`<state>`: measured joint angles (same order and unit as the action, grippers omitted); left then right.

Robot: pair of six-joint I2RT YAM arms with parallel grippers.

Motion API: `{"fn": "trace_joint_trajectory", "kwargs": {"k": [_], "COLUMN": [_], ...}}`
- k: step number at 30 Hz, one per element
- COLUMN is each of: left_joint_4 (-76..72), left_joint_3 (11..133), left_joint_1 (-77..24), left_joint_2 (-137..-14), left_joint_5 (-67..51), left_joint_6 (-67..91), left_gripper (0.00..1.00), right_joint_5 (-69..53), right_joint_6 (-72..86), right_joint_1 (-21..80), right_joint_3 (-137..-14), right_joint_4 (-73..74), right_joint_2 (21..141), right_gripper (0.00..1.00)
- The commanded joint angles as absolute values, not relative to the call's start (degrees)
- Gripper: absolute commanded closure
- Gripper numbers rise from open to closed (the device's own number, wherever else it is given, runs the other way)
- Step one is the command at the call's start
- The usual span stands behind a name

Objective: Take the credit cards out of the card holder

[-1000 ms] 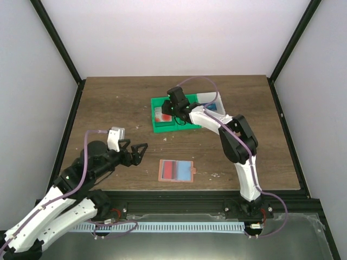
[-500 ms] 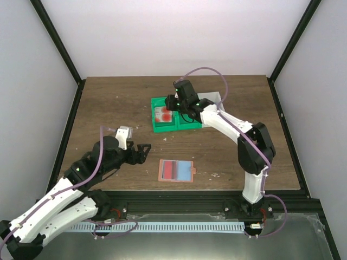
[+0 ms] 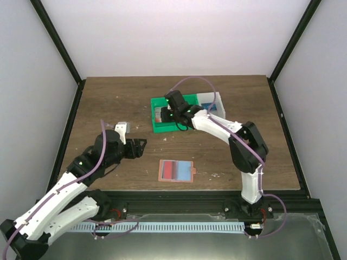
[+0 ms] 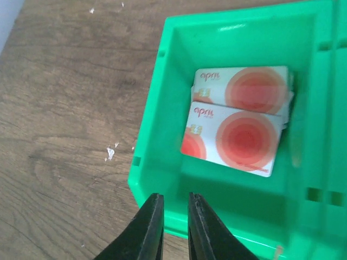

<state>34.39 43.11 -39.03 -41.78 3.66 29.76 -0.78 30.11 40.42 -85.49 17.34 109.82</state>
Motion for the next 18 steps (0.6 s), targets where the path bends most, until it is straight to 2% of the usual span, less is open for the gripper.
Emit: {"fn": "trace_joint_trajectory", "kwargs": {"k": [1, 9, 18], "left_joint_4": [33.6, 32.2, 33.8], "left_joint_3": [42.4, 41.7, 41.9], "left_joint_1": [-35.0, -30.7, -30.5], "left_joint_2": [-42.9, -42.7, -41.4], "left_joint_5": [-3.6, -9.6, -8.4], "left_joint_6": [31.8, 32.7, 31.7], "left_gripper": [0.24, 0.24, 0.18], "right_joint_5": [2.7, 2.8, 1.1], "right_joint_6": [28.2, 23.5, 19.6], "right_joint_1": [42.9, 43.0, 42.4], "right_joint_3": [-90.2, -97.1, -104.3], "right_joint_4": [21.0, 24.7, 30.3], "right_joint_2": [115.4, 123.1, 129.3], "right_gripper": [0.87, 0.99, 1.00]}}
